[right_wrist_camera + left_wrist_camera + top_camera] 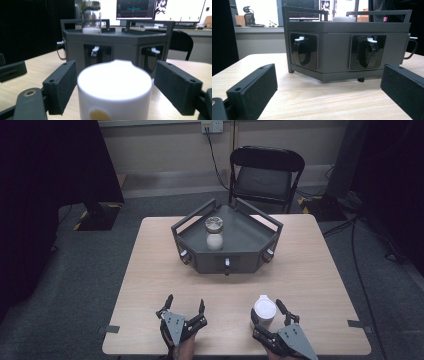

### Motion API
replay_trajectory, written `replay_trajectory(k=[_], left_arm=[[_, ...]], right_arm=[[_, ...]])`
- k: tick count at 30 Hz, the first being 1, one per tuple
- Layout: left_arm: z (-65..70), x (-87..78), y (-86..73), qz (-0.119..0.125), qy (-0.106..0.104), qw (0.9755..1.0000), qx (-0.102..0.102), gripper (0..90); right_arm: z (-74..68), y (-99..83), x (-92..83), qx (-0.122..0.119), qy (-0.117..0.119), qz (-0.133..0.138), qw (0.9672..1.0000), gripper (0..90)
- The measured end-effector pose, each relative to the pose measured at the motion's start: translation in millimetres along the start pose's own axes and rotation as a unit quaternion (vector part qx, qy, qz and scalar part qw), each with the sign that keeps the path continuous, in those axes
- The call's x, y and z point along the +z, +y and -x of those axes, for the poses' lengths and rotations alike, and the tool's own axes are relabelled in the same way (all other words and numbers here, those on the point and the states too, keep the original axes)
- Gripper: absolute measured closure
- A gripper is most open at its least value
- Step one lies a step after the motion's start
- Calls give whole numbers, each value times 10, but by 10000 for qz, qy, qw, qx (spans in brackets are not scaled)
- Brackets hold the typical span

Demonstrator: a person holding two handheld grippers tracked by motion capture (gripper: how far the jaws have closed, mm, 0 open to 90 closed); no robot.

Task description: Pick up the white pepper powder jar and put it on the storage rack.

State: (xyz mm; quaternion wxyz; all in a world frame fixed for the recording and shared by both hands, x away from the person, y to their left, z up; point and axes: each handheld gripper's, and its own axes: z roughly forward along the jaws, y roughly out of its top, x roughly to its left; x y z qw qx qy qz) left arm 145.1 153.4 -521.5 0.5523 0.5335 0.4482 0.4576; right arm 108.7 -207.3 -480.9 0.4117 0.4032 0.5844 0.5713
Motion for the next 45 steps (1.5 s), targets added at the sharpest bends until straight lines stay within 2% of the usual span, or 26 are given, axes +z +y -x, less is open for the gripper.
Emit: replay_trajectory(k=[8, 14, 35, 45], left_arm=[[0, 0, 1, -2, -1, 10000, 1, 2], [1, 1, 2, -6, 0, 10000, 2, 2], [2, 0, 1, -3, 5, 10000, 3, 2], [2, 0, 2, -5, 4, 10000, 4, 2]], right_arm=[[-2, -44, 4, -26, -4, -155, 9999, 207], [6, -41, 21, -53, 46, -279, 9996, 297], [22, 41, 27, 11, 46, -410, 9991, 303], [59, 137, 39, 42, 120, -460, 9989, 303]])
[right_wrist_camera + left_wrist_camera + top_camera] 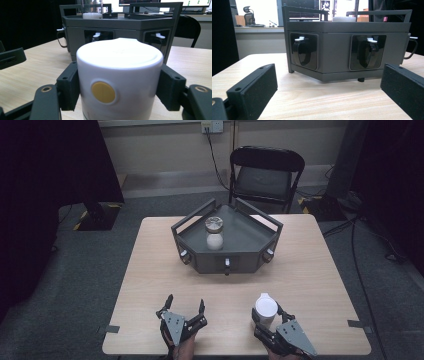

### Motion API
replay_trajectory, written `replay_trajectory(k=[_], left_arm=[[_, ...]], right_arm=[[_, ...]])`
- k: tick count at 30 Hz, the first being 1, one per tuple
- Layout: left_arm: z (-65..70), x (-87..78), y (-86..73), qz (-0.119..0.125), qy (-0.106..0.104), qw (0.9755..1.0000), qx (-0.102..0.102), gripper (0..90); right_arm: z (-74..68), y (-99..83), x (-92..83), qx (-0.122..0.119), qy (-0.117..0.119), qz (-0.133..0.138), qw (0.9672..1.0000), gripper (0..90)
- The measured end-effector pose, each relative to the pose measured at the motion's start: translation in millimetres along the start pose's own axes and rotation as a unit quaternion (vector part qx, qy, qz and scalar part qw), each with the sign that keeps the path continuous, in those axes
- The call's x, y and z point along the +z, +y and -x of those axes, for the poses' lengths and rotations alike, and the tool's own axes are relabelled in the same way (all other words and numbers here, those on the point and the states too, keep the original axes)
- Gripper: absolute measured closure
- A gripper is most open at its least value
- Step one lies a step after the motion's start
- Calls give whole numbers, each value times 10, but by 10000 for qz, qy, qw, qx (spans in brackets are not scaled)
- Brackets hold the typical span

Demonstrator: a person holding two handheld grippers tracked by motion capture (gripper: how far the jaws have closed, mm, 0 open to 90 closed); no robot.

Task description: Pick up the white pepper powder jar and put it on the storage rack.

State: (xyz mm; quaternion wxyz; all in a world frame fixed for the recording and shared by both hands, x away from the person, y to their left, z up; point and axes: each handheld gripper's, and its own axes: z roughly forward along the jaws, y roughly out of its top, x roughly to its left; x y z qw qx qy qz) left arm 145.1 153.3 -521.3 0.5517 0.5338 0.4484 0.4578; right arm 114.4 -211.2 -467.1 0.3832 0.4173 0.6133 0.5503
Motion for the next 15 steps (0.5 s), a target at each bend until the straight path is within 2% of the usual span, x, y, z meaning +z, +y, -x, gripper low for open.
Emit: replay_trajectory(k=[7, 15], left_arm=[[-4, 0, 0, 1, -13, 10000, -4, 2], [-4, 0, 0, -2, -12, 10000, -1, 2]], right_arm=[[0, 137, -16, -70, 150, 90, 9998, 303], [68, 284, 19, -119, 376, -3, 9992, 304]])
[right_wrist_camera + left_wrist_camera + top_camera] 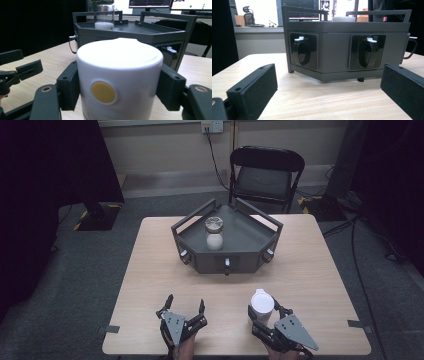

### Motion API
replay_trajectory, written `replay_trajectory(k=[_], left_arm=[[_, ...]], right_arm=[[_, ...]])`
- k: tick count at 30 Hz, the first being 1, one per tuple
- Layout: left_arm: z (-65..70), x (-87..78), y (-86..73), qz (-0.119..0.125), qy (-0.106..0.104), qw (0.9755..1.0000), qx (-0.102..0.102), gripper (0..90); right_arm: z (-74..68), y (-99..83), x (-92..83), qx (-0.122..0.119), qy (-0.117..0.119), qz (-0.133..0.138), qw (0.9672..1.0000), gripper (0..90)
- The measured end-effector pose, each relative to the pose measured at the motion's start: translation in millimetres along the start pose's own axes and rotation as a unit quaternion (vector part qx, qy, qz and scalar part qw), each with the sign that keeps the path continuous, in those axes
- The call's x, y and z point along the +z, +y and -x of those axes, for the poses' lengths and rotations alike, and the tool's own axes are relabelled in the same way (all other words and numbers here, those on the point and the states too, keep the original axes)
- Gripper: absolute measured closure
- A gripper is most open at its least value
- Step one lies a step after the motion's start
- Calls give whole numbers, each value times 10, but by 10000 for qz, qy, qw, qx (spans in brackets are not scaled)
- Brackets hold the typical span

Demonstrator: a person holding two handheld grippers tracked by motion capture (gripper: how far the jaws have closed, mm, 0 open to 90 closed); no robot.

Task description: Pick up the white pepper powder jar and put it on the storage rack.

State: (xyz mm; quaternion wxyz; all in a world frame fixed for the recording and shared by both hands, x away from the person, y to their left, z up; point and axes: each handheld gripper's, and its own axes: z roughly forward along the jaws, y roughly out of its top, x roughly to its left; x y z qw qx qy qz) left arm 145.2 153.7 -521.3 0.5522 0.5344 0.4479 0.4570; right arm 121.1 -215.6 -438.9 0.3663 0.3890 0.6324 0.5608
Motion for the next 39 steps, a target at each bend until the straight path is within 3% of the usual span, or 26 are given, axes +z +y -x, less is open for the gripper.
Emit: replay_trajectory(k=[10, 24, 39], left_arm=[[0, 0, 1, -2, 0, 10000, 2, 4], [1, 0, 0, 1, 3, 10000, -1, 5], [9, 0, 0, -1, 28, 10000, 5, 7]], right_arm=[[118, 163, 77, -85, 174, -42, 9998, 304], [295, 354, 215, -26, 322, -32, 9995, 304], [442, 595, 493, -33, 471, 22, 9989, 304]])
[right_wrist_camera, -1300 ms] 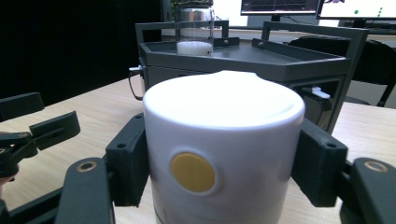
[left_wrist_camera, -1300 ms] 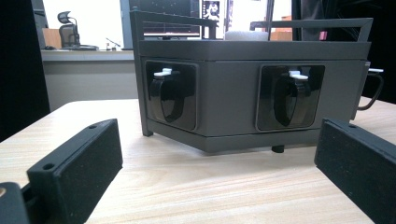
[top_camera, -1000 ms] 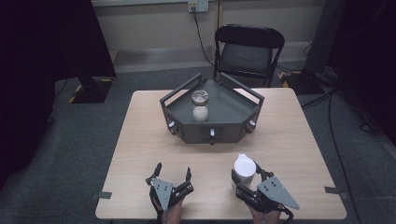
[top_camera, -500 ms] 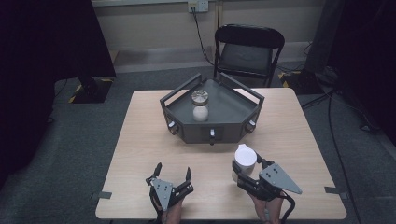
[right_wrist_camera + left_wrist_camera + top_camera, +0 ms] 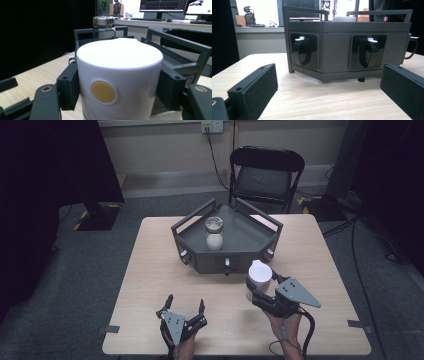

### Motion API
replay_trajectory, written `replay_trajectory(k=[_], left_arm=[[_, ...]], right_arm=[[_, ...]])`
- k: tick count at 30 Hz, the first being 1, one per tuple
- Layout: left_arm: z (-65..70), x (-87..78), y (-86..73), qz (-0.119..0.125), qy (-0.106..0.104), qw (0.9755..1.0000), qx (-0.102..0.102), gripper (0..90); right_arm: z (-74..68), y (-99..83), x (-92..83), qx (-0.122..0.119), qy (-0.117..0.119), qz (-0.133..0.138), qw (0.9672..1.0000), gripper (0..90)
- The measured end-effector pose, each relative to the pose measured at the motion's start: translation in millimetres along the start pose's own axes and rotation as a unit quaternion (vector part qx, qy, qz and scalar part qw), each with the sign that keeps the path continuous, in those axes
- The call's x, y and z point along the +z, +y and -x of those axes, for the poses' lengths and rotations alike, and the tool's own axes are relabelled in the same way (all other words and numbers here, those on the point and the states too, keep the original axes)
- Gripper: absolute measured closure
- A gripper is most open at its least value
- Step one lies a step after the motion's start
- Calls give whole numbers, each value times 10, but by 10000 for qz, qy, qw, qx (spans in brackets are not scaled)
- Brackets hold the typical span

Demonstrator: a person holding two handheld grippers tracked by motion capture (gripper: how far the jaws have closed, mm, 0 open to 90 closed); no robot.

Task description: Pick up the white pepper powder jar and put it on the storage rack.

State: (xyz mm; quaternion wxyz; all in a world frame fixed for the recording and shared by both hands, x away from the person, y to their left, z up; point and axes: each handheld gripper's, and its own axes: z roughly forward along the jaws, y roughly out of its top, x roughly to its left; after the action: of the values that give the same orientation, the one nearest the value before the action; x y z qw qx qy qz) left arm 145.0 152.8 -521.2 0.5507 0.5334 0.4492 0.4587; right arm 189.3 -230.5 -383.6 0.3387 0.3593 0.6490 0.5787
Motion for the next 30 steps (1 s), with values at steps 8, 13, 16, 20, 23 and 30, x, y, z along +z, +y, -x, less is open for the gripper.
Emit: replay_trajectory(k=[8, 13, 16, 20, 23, 30], left_arm=[[0, -1, 0, -1, 0, 10000, -2, 7], [-1, -1, 1, -2, -1, 10000, -2, 8], [-1, -1, 1, -2, 0, 10000, -2, 8], [1, -1, 2, -6, 2, 10000, -1, 9], [0, -1, 1, -4, 2, 10000, -2, 9], [0, -1, 0, 2, 1, 10000, -7, 10]], right_arm=[[36, 119, 91, -31, -20, 43, 10000, 304], [85, 219, 150, -105, -28, 62, 9999, 304], [117, 273, 188, -114, -38, 71, 9999, 304], [149, 352, 246, -151, -30, 99, 9998, 304], [167, 396, 298, -151, -37, 93, 9998, 304], [200, 438, 411, -127, -103, 109, 9998, 304]])
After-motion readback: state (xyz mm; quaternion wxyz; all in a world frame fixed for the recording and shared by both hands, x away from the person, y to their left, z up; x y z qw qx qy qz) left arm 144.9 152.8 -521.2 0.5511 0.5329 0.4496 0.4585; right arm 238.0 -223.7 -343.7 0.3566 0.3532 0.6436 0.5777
